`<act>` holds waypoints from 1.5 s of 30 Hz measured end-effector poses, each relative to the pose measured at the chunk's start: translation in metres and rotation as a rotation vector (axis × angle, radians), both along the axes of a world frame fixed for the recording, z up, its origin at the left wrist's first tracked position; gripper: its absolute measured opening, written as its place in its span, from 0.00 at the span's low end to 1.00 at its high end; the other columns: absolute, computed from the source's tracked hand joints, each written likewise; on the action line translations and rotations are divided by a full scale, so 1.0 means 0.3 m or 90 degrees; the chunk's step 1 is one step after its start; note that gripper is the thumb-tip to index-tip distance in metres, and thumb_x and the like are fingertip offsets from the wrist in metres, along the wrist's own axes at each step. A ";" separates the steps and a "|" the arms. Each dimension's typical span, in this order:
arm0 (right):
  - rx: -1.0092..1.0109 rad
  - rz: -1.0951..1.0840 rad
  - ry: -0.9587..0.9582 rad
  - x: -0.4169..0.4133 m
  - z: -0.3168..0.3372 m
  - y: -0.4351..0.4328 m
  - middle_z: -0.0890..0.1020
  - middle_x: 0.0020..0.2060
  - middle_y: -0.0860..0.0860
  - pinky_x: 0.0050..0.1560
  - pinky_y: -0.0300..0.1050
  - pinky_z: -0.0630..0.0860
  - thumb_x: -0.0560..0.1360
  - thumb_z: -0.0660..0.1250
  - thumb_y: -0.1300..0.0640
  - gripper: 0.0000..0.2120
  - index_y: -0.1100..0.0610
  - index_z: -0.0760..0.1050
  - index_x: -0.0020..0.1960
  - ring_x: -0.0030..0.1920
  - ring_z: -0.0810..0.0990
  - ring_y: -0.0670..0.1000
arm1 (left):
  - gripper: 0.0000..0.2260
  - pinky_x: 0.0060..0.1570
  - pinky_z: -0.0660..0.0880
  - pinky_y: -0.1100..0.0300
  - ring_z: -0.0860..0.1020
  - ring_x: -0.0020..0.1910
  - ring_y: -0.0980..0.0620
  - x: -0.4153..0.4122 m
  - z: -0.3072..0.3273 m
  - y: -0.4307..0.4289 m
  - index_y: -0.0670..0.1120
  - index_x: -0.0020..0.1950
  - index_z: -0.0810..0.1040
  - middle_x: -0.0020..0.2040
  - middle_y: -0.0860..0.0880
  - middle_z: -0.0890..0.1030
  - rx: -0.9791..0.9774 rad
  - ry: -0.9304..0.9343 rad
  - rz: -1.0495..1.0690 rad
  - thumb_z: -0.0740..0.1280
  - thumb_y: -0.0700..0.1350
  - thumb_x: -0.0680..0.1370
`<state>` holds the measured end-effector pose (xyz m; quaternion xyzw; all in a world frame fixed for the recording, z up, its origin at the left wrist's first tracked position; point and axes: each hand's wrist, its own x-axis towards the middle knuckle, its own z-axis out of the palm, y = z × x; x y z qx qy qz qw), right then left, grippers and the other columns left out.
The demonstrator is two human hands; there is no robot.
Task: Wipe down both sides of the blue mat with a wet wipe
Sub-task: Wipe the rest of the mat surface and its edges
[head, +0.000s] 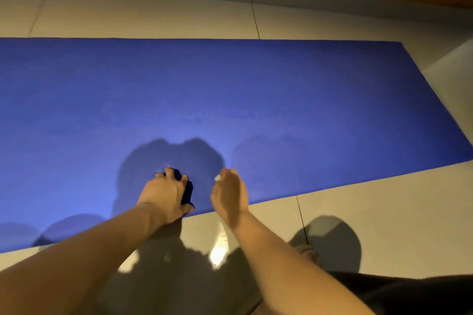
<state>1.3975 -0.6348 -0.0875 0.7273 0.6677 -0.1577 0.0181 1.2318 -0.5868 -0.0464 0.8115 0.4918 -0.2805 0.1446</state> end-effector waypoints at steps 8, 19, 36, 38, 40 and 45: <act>-0.002 -0.262 -0.025 0.437 0.048 0.026 0.74 0.56 0.56 0.39 0.48 0.70 0.76 0.63 0.61 0.08 0.55 0.76 0.55 0.47 0.80 0.62 | 0.63 0.63 0.71 0.41 0.55 0.75 0.33 -0.031 -0.035 0.151 0.55 0.81 0.39 0.78 0.39 0.49 0.020 0.008 0.184 0.76 0.71 0.61; 0.032 -0.190 0.083 0.041 -0.008 0.091 0.74 0.49 0.55 0.43 0.52 0.68 0.77 0.60 0.63 0.03 0.59 0.73 0.47 0.44 0.76 0.62 | 0.66 0.69 0.67 0.36 0.48 0.76 0.24 0.033 -0.052 0.191 0.51 0.82 0.35 0.78 0.30 0.43 -0.023 0.071 0.209 0.78 0.68 0.62; 0.098 -0.302 0.093 0.177 -0.015 0.141 0.76 0.47 0.57 0.38 0.48 0.68 0.77 0.62 0.62 0.07 0.60 0.76 0.42 0.41 0.77 0.61 | 0.67 0.70 0.66 0.35 0.49 0.76 0.22 0.050 -0.061 0.200 0.49 0.82 0.36 0.77 0.27 0.44 -0.024 0.069 0.209 0.80 0.67 0.61; 0.077 -0.195 0.126 0.064 -0.026 0.124 0.75 0.44 0.56 0.36 0.49 0.66 0.77 0.62 0.62 0.08 0.58 0.72 0.39 0.39 0.74 0.61 | 0.67 0.70 0.66 0.35 0.49 0.76 0.23 0.049 -0.059 0.200 0.49 0.82 0.36 0.77 0.28 0.44 -0.027 0.067 0.210 0.80 0.67 0.61; 0.059 -0.096 0.116 0.064 -0.032 0.130 0.75 0.42 0.55 0.34 0.50 0.65 0.75 0.64 0.62 0.05 0.57 0.72 0.40 0.39 0.75 0.61 | 0.67 0.70 0.66 0.36 0.49 0.76 0.23 0.047 -0.058 0.199 0.49 0.82 0.36 0.78 0.28 0.44 -0.030 0.063 0.209 0.80 0.67 0.61; 0.061 -0.213 0.019 0.388 -0.021 0.199 0.79 0.52 0.57 0.40 0.50 0.70 0.77 0.64 0.60 0.06 0.57 0.77 0.53 0.49 0.79 0.62 | 0.67 0.70 0.66 0.36 0.49 0.76 0.23 0.043 -0.055 0.198 0.48 0.82 0.35 0.78 0.27 0.44 -0.029 0.061 0.203 0.79 0.67 0.62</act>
